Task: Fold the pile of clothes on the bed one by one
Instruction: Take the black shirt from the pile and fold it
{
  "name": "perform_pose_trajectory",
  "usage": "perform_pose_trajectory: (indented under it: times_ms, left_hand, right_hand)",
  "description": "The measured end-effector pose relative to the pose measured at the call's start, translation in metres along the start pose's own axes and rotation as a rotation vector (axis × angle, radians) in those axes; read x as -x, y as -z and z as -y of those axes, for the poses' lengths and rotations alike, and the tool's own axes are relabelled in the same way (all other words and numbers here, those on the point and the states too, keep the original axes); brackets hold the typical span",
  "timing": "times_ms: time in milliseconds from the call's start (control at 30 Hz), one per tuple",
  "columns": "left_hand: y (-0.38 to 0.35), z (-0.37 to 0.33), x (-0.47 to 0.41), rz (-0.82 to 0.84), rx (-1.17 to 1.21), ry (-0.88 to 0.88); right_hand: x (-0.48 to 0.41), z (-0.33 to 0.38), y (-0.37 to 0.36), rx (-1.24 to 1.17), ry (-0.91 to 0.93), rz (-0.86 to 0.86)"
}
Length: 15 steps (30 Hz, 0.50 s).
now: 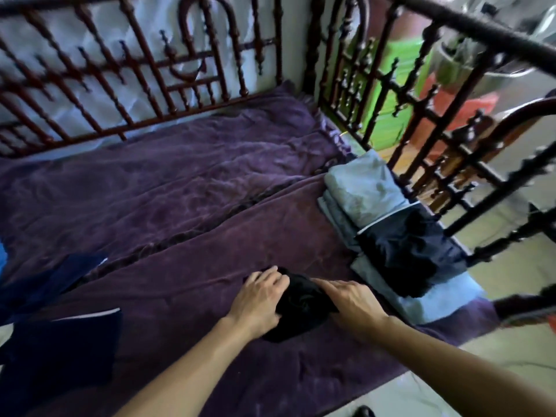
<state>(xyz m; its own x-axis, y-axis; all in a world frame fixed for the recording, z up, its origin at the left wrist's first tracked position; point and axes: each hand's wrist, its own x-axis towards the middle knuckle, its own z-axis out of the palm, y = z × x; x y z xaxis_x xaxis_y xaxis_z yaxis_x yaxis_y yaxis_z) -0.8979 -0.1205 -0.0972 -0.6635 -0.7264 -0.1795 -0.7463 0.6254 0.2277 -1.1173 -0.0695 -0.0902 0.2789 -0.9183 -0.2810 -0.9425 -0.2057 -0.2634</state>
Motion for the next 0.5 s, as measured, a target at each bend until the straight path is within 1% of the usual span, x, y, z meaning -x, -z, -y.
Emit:
perform_pose_trajectory:
  times_ms: [133,233,367,500]
  left_hand:
    - [0.031,-0.070,-0.062,-0.052,-0.007,-0.005]
    - [0.055,-0.103,-0.106,-0.109,-0.039,0.008]
    - [0.083,-0.116,-0.163,-0.205,-0.076,0.044]
    - [0.112,-0.107,-0.230,-0.293,-0.102,0.074]
  right_hand:
    - [0.030,-0.077,0.057,0.040,-0.007,-0.097]
    - [0.031,-0.125,0.096,0.109,0.017,-0.146]
    - [0.005,-0.174,0.144,0.170,0.062,-0.206]
    - [-0.044,-0.214,0.185,0.220,0.060,-0.301]
